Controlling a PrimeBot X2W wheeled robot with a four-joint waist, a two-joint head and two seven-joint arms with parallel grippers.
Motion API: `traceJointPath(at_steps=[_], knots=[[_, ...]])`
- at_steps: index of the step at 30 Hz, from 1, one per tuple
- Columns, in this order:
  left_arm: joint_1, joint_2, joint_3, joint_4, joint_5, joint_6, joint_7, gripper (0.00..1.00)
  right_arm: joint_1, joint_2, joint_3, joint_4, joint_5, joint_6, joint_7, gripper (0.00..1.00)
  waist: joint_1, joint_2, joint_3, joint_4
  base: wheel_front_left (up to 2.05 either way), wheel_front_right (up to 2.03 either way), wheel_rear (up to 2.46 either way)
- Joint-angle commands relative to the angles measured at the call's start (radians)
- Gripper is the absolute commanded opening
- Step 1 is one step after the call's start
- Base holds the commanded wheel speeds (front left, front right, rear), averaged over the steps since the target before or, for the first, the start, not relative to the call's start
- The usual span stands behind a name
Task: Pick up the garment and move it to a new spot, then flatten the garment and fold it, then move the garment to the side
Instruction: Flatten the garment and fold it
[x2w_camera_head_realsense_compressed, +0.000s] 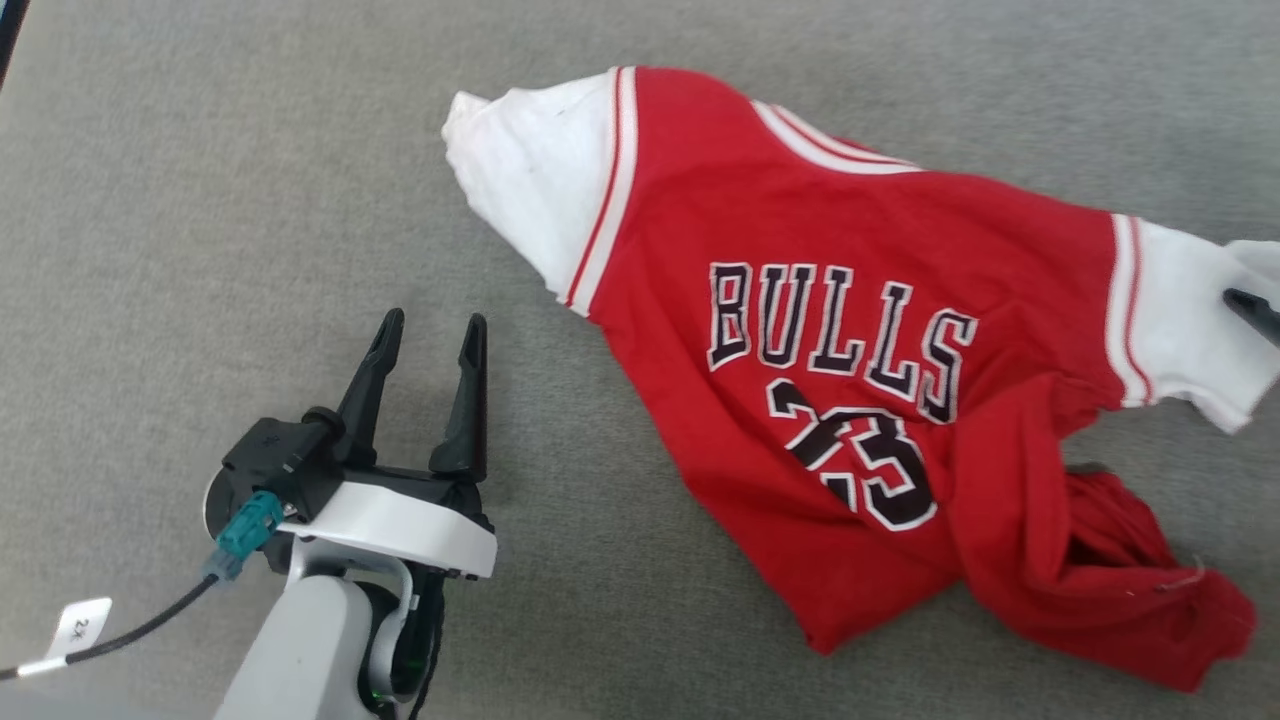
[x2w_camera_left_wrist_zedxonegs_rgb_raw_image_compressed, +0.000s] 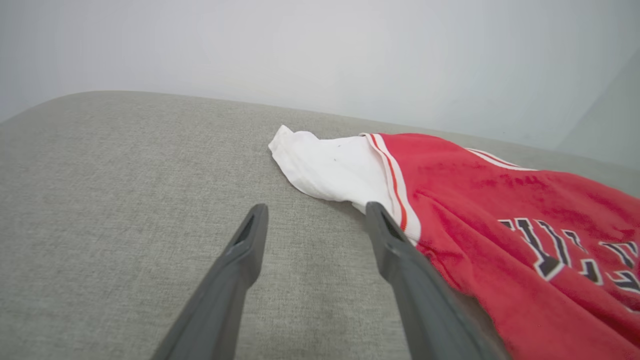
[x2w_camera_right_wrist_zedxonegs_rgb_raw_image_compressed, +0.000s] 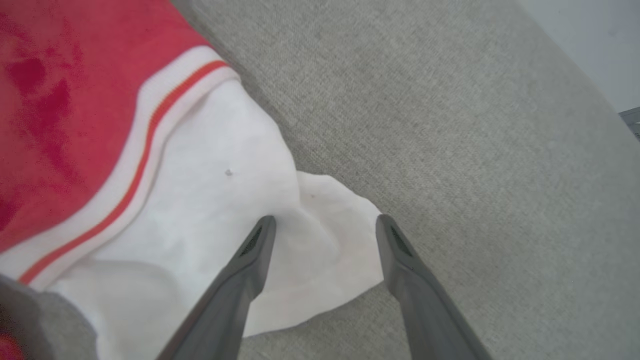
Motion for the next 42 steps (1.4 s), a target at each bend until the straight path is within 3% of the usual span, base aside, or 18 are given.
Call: traceJointPath(at_steps=[1, 4, 9, 10, 11, 12, 13, 17, 20, 27, 34, 42], knots=[[0.017, -0.023, 0.022, -0.017, 0.029, -0.017, -0.005, 1.00, -0.032, -0.006, 0.037, 0.023, 0.014, 0.000, -0.008, 1.00, 0.0000, 0.0000, 0.028, 0.028, 0.00, 0.00, 0.00], [0.034, -0.062, 0.062, -0.029, 0.076, -0.049, -0.005, 1.00, -0.083, -0.004, 0.119, 0.068, 0.044, 0.000, -0.018, 1.00, 0.0000, 0.0000, 0.051, 0.042, 0.00, 0.00, 0.00], [0.024, -0.080, 0.086, -0.023, 0.108, -0.083, -0.005, 1.00, -0.117, 0.015, 0.203, 0.101, 0.069, 0.000, -0.022, 1.00, 0.0000, 0.0000, 0.066, 0.043, 0.00, 0.00, 0.00], [0.014, -0.082, 0.089, -0.022, 0.115, -0.093, -0.005, 1.00, -0.123, 0.018, 0.225, 0.106, 0.079, 0.000, -0.013, 0.87, 0.0000, 0.0000, 0.069, 0.041, 0.00, 0.00, 0.00], [0.003, -0.076, 0.089, -0.017, 0.126, -0.102, -0.005, 1.00, -0.130, 0.020, 0.250, 0.106, 0.087, 0.000, 0.000, 0.38, 0.0000, 0.0000, 0.071, 0.038, 0.00, 0.00, 0.00], [-0.011, -0.066, 0.088, -0.013, 0.139, -0.109, -0.005, 1.00, -0.138, 0.020, 0.268, 0.107, 0.096, 0.000, 0.003, 0.13, 0.0000, 0.0000, 0.072, 0.035, 0.00, 0.00, 0.00], [-0.029, -0.058, 0.084, -0.011, 0.144, -0.117, -0.005, 1.00, -0.148, 0.019, 0.282, 0.109, 0.108, 0.000, 0.001, 0.00, 0.0000, 0.0000, 0.074, 0.031, 0.00, 0.00, 0.00], [-0.143, 0.015, 0.041, 0.009, 0.179, -0.142, 0.014, 1.00, -0.194, 0.012, 0.327, 0.111, 0.140, -0.003, -0.007, 0.00, 0.0000, 0.0000, 0.082, 0.008, 0.00, 0.00, 0.00], [-0.271, 0.093, -0.017, 0.021, 0.175, -0.153, 0.097, 1.00, -0.233, 0.014, 0.349, 0.109, 0.155, -0.003, -0.019, 0.00, 0.0000, 0.0000, 0.094, -0.017, 0.00, 0.00, 0.00], [-0.617, 0.294, -0.304, 0.082, -0.098, -0.153, 0.412, 1.00, -0.311, 0.056, 0.381, 0.100, 0.143, -0.004, -0.071, 0.00, 0.0000, 0.0000, 0.146, -0.088, 0.00, 0.00, 0.00], [-0.856, 0.389, -0.486, 0.230, -0.342, -0.153, 0.694, 1.00, -0.329, 0.101, 0.415, 0.079, 0.105, -0.004, -0.096, 0.00, 0.0000, 0.0000, 0.185, -0.146, 0.00, 0.00, 0.00], [-0.949, 0.440, -0.597, 0.363, -0.467, -0.153, 0.858, 1.00, -0.339, 0.121, 0.427, 0.067, 0.087, -0.004, -0.105, 0.00, 0.0000, 0.0000, 0.198, -0.173, 0.00, 0.00, 0.00]])
